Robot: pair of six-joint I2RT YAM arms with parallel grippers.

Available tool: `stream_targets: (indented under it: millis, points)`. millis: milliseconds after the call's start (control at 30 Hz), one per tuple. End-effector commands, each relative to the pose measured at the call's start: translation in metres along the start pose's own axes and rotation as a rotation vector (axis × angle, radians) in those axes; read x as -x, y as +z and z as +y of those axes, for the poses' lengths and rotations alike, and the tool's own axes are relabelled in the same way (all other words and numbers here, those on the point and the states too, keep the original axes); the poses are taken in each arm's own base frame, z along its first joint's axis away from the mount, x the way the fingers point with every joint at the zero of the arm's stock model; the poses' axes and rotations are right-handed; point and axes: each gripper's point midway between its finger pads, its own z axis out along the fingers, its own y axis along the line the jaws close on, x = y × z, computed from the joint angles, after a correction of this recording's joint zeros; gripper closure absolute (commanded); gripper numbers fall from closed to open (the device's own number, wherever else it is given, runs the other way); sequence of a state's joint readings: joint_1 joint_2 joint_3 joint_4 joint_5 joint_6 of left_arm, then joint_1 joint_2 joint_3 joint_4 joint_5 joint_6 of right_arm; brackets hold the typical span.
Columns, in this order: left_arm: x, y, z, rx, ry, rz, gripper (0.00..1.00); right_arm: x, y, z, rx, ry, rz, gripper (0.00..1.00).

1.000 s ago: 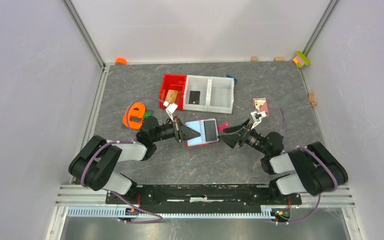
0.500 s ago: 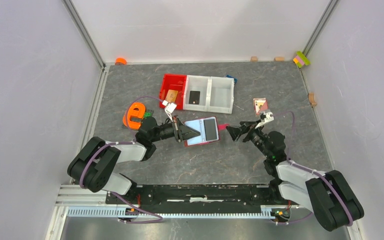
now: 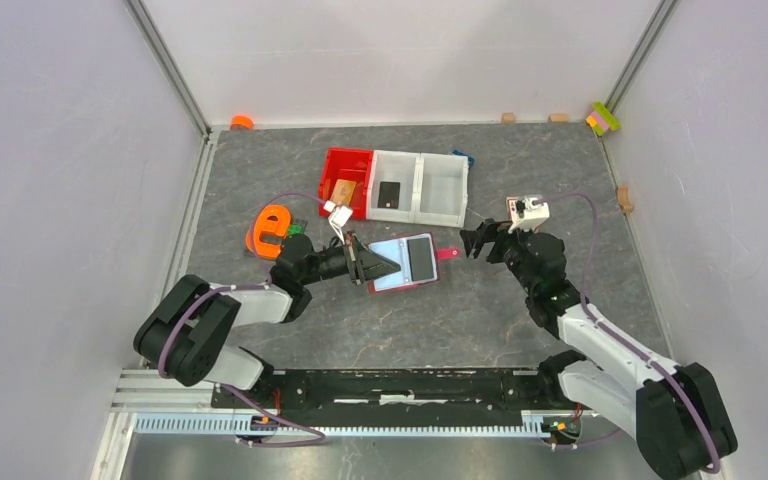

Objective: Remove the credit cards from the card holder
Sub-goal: Remove the credit card from the card holder.

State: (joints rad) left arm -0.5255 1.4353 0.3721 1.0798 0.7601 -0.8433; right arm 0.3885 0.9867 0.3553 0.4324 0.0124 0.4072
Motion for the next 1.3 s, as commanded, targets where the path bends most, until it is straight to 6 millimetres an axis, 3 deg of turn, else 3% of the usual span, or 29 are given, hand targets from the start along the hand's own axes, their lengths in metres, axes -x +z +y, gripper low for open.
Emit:
stream_targets:
  millis: [0, 133, 367, 567, 967, 1267]
  points:
    - [0.013, 0.0, -0.015, -0.049, 0.091, -0.045, 0.98, 0.04, -0.007, -0.002, -0.043, -0.103, -0.108, 0.02]
    - [0.013, 0.0, -0.015, -0.05, 0.093, -0.044, 0.98, 0.039, -0.015, -0.003, -0.025, -0.088, -0.143, 0.02]
    - [0.013, -0.001, -0.019, -0.063, 0.101, -0.046, 0.98, 0.011, -0.012, 0.044, 0.288, -0.139, -0.07, 0.02]
    - [0.01, -0.001, -0.027, -0.11, 0.105, -0.028, 0.98, 0.008, -0.023, 0.083, 0.522, -0.132, -0.055, 0.02]
    - [0.013, -0.004, -0.042, -0.177, 0.115, -0.041, 0.98, -0.001, -0.044, 0.107, 0.694, 0.035, -0.008, 0.02]
    - [0.01, -0.004, -0.06, -0.253, 0.116, -0.026, 0.97, 0.008, -0.077, 0.135, 0.905, 0.132, -0.023, 0.18]
